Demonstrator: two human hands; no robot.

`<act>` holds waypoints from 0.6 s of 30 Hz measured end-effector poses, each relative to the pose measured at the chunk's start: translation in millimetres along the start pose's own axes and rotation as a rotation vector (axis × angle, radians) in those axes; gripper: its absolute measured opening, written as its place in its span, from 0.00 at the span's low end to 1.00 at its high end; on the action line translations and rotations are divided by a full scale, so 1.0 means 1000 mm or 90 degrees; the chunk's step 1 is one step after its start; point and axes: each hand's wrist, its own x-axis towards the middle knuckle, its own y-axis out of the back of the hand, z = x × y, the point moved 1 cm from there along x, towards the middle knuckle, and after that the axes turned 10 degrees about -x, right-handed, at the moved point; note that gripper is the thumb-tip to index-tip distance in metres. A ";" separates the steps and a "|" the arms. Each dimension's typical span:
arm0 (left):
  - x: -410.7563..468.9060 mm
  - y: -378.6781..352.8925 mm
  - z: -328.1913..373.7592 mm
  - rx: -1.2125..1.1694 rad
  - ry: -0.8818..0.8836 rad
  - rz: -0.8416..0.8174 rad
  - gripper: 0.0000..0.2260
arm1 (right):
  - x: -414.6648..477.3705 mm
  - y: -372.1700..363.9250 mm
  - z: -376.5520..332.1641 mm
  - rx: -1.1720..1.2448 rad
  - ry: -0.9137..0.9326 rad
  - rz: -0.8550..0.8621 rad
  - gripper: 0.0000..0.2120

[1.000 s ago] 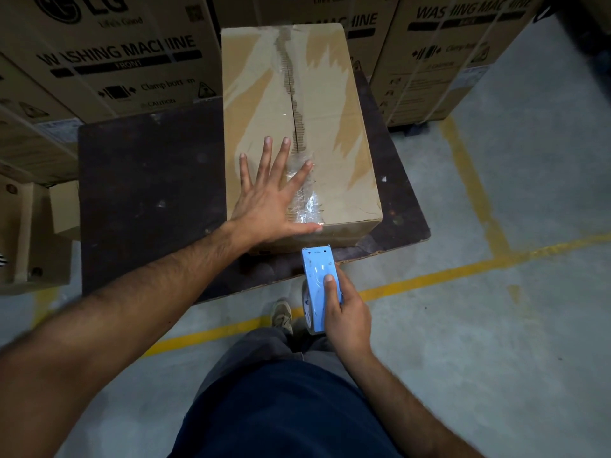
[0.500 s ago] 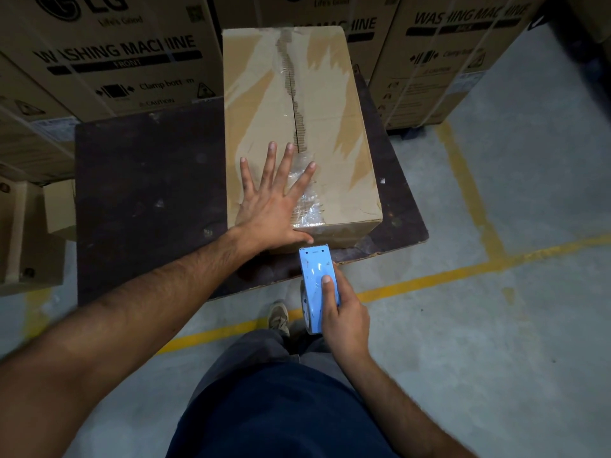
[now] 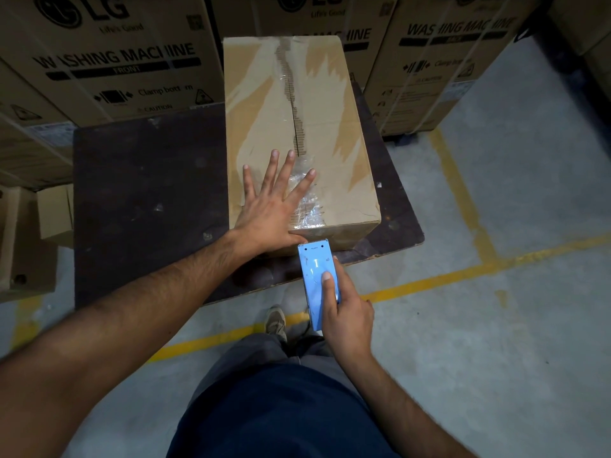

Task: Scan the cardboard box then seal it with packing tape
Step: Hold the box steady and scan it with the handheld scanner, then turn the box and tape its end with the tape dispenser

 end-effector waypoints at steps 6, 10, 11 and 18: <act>0.002 0.003 -0.009 -0.110 -0.019 0.006 0.62 | 0.004 0.040 -0.035 0.006 0.078 0.068 0.30; 0.010 0.014 -0.018 -0.284 -0.004 -0.051 0.62 | 0.025 0.073 -0.069 0.058 0.149 0.145 0.26; 0.012 0.021 -0.020 -0.342 -0.022 -0.065 0.59 | 0.034 0.079 -0.077 0.069 0.168 0.149 0.25; 0.046 0.073 -0.027 -0.662 -0.036 -0.064 0.39 | 0.112 0.100 -0.125 0.132 0.370 0.013 0.19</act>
